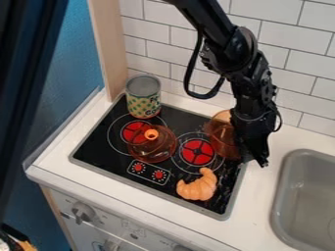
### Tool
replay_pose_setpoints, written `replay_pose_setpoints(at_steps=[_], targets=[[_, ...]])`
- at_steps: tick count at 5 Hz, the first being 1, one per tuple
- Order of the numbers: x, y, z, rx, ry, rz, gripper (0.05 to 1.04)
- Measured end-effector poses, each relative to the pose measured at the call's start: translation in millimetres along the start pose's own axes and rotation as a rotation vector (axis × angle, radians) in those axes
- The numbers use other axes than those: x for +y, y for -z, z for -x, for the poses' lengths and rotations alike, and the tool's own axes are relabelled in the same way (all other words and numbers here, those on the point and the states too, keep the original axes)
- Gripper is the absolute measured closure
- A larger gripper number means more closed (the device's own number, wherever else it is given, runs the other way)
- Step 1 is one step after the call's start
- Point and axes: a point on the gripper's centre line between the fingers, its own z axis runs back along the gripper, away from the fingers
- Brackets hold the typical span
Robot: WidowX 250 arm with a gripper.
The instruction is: Move the orange clear pot to the left burner
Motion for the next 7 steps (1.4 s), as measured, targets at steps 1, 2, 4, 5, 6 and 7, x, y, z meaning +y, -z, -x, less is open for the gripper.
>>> replay_pose_setpoints(at_steps=[1, 2, 4, 5, 6, 7], targets=[[0.0, -4.2, 3.6, 0.007, 0.003, -0.010, 1.001], [-2.0, -10.2, 6.8, -0.004, -0.001, -0.019, 1.002], [3.7, -61.8, 33.1, -0.068, -0.074, -0.084, 1.002], [6.1, -81.5, 62.3, -0.058, -0.151, -0.129, 1.002], [12.9, -94.8, 99.1, -0.020, -0.257, -0.176, 1.002], [18.9, -99.0, 139.4, 0.019, -0.387, -0.195, 1.002]])
